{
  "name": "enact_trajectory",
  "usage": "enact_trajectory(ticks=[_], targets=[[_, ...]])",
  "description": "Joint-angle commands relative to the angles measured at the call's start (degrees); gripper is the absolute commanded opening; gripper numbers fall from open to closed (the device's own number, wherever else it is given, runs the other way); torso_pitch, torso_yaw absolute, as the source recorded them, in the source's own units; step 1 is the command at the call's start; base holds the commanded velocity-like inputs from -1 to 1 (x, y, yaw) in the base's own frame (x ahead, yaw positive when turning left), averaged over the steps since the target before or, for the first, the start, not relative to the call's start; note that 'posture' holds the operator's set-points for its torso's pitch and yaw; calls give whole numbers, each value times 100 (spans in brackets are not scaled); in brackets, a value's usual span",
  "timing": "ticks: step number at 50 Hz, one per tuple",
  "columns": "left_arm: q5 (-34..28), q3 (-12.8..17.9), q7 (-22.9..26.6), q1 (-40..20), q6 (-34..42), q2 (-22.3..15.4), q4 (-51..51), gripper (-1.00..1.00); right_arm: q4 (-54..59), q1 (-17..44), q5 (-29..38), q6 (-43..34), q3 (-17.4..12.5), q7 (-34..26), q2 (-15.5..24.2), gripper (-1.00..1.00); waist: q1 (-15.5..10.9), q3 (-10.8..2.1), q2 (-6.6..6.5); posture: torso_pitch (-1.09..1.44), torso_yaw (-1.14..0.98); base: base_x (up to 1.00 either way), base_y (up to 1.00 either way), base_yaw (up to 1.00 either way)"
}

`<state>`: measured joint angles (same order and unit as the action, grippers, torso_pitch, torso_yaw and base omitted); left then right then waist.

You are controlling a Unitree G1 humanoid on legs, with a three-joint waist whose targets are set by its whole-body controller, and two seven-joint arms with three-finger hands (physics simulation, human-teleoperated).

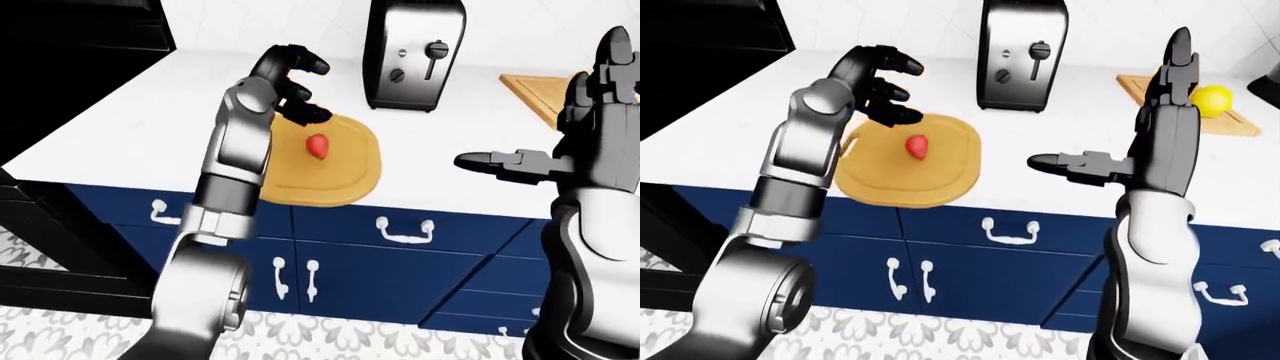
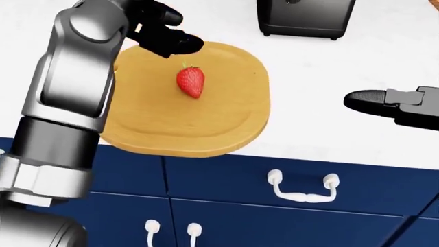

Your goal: Place the lemon and the strawberry on separate cutting boards.

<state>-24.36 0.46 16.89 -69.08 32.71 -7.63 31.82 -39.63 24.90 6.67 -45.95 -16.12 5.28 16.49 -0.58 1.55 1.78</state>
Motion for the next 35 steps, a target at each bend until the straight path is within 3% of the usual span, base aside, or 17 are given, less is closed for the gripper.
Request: enact_trajectory(ticks=[1, 5, 12, 14, 18, 29, 35], targets=[[-22, 32, 114, -106, 106, -77, -418, 20, -187, 155, 27, 52, -70, -6, 99, 100, -1, -125, 25, 0, 0, 0, 0, 0], [127, 213, 192, 35, 367, -274, -971, 29, -125, 251, 39, 36, -5, 22, 105, 100, 0, -115, 13, 0, 0, 0, 0, 0], [174, 253, 551, 601, 991, -537, -2410, 44, -121, 269, 63, 34, -19, -31, 141, 100, 6, -87, -12, 0, 0, 0, 0, 0], [204, 329, 722, 799, 1260, -653, -3002, 74, -195, 300, 36, -71, -105, -83, 204, 100, 4, -80, -18, 0, 0, 0, 0, 0], [251, 453, 979, 1032, 1733, -916, -3862, 88, -192, 349, -15, -127, -191, -88, 283, 100, 2, -60, -31, 0, 0, 0, 0, 0], [400, 836, 1652, 1368, 2982, -1725, -5630, 77, -244, 395, -152, -225, -260, 13, 331, 100, -6, -25, -73, 0, 0, 0, 0, 0], [682, 1274, 1577, 1106, 3190, -2244, -5836, 77, -380, 419, -284, -357, -323, 53, 355, 100, -10, 0, -83, 0, 0, 0, 0, 0]])
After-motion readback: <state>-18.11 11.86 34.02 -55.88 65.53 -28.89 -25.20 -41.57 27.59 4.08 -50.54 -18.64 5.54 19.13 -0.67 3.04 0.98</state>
